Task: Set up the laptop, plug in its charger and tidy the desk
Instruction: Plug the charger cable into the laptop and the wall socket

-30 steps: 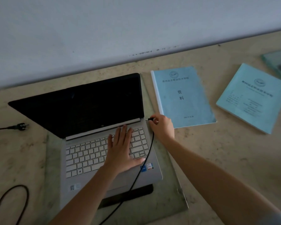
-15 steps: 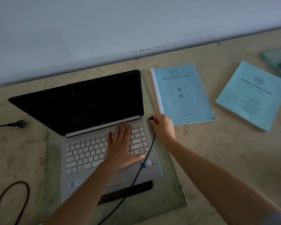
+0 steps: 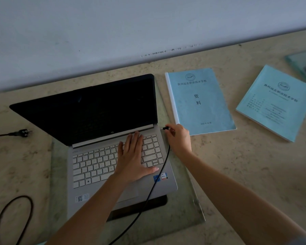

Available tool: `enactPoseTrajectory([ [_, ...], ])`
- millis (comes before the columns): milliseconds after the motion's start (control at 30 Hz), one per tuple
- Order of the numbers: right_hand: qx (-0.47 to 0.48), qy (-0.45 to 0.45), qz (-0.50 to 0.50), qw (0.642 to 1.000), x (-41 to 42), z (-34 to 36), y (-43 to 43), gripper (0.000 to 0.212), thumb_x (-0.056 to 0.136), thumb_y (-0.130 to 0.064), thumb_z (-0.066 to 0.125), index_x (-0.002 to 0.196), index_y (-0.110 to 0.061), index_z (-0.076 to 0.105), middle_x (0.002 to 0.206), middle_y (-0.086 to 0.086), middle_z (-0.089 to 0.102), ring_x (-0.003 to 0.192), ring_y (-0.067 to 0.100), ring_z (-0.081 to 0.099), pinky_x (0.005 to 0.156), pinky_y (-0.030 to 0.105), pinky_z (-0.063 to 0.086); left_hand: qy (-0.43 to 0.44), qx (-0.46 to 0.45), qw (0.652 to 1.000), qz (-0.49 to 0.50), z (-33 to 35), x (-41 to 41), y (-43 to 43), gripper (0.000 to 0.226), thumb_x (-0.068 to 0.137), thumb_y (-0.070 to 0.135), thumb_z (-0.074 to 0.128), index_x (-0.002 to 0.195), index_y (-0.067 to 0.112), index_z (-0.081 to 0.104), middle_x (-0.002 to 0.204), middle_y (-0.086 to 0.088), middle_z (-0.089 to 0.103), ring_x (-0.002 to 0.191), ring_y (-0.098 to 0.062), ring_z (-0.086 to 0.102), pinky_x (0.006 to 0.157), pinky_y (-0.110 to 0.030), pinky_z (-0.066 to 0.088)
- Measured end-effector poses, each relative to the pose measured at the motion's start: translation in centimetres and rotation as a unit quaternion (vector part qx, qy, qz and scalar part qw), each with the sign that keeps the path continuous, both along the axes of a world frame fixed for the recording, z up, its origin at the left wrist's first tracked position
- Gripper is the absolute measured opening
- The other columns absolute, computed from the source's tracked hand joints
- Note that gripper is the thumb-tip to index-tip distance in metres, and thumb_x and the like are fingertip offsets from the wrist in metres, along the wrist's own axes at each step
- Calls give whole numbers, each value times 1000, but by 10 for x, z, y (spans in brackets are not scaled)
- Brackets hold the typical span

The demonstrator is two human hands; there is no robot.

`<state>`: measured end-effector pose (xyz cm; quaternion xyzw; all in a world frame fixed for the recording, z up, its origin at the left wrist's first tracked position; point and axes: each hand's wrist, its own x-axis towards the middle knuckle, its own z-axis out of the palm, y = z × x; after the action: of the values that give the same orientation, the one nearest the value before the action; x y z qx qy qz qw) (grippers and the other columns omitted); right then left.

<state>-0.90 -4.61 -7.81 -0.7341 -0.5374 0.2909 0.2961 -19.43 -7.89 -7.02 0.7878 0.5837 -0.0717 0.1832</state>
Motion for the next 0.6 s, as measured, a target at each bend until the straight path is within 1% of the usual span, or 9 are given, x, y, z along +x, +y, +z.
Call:
enactPoseTrajectory([
  [100, -7, -1, 7, 1000, 0, 1, 0, 21, 89, -13, 58, 107, -12, 69, 91, 5, 62, 79, 18, 56, 71, 30, 50, 2, -1, 1000, 1, 0, 1, 0, 127, 58, 83, 51, 146, 20, -15, 156, 1, -21, 143, -20, -21, 117, -51, -7],
  [200, -8, -5, 13, 1000, 0, 1, 0, 19, 89, -13, 58, 104, -12, 69, 92, 6, 63, 78, 18, 56, 69, 29, 49, 3, 1, 1000, 1, 0, 1, 0, 127, 58, 83, 51, 146, 20, -16, 156, 0, -21, 143, -20, -21, 117, -51, -7],
  [267, -9, -7, 17, 1000, -1, 1, 1, 19, 89, -14, 59, 105, -13, 69, 93, 7, 64, 79, 19, 57, 70, 31, 50, 1, 3, 1000, 1, 0, 1, 0, 127, 58, 83, 51, 146, 20, -16, 156, 0, -21, 143, -20, -21, 116, -50, -8],
  [367, -21, -9, 11, 1000, -3, 3, 4, 23, 90, -17, 59, 111, -13, 68, 96, 8, 64, 83, 22, 59, 75, 38, 53, -3, 6, 1000, 0, 0, 0, 0, 127, 58, 83, 51, 146, 20, -16, 156, 0, -21, 143, -20, -21, 116, -49, -9],
  [433, -28, -7, 3, 1000, -4, 2, 5, 25, 89, -20, 62, 111, -10, 66, 92, 8, 65, 81, 24, 60, 76, 41, 54, -2, 7, 1000, 0, 0, 0, 0, 128, 57, 83, 51, 146, 20, -16, 157, 0, -20, 144, -21, -20, 117, -50, -8],
  [533, -38, 21, -22, 999, -5, 5, 3, 32, 85, -24, 67, 115, -12, 65, 84, 3, 66, 78, 21, 62, 76, 39, 56, 0, 6, 1000, 1, -1, 1, 0, 127, 57, 83, 51, 146, 21, -15, 157, 0, -19, 144, -21, -20, 117, -50, -6],
  [600, -40, 29, -34, 998, -6, 5, 3, 23, 84, -23, 68, 104, -12, 69, 82, 2, 67, 78, 22, 63, 75, 41, 56, -1, 5, 1000, 1, 0, 1, 0, 127, 57, 83, 51, 146, 21, -15, 157, 0, -19, 144, -21, -20, 117, -51, -6],
])
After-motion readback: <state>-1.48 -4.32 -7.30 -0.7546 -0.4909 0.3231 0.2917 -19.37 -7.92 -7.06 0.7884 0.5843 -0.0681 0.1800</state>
